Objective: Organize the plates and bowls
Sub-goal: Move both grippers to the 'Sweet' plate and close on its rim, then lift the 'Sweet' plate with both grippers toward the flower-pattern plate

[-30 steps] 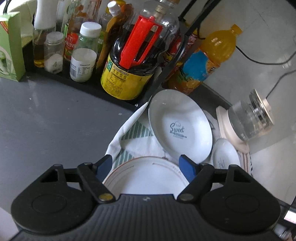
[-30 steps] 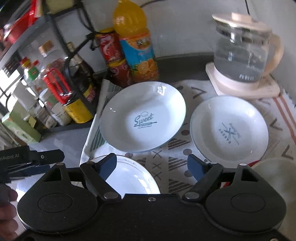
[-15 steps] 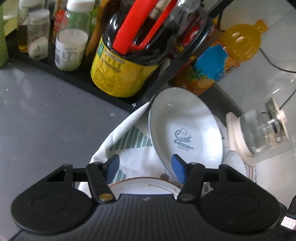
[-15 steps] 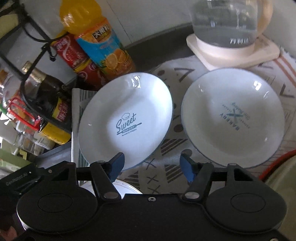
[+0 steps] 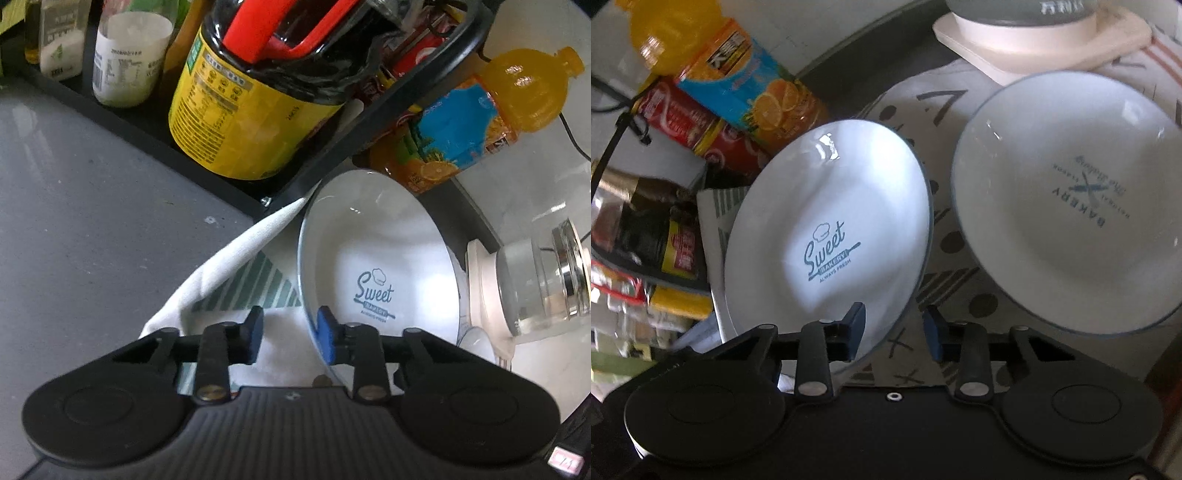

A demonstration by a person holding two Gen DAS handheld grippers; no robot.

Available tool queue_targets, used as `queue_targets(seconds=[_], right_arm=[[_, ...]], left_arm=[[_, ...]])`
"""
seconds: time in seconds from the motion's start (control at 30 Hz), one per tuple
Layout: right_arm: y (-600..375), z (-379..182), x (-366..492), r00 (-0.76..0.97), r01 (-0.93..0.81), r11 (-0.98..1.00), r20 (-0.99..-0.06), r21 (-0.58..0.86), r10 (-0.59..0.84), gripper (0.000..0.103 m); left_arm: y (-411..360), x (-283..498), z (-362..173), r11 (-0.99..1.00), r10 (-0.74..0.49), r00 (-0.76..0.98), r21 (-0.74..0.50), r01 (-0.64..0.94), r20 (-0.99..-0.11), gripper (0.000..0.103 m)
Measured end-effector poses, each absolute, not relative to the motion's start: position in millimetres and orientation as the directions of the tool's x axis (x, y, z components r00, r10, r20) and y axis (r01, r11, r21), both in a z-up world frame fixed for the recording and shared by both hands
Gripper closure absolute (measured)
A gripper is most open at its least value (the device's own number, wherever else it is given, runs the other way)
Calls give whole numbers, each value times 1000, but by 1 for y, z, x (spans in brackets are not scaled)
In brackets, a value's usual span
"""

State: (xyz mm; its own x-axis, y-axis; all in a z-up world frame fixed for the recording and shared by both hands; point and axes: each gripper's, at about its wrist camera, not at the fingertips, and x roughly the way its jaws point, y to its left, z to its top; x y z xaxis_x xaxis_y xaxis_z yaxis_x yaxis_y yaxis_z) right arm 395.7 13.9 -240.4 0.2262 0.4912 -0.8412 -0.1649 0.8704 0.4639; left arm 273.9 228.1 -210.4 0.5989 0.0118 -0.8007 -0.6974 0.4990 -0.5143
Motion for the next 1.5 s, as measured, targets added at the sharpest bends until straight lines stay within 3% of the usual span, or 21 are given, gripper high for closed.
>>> queue_targets(seconds=[0.47, 0.5, 0.73, 1.5], right_arm=[[10, -258, 405, 283, -89, 845, -800, 528, 529, 90], [9, -258, 406, 286, -95, 848, -802, 522, 525, 90], [9, -245, 395, 326, -193, 850, -786, 489, 526, 92], [-17, -210, 328, 386, -278, 821, -725, 499, 571, 92]], left_arm=[[228, 286, -227, 452, -9, 626, -562, -693, -780, 90], [228, 287, -228, 450, -16, 630, -569, -689, -776, 97], [225, 283, -217, 468, -25, 644, -578, -668, -765, 96], [199, 211, -174, 499, 23, 679, -580, -644, -734, 95]])
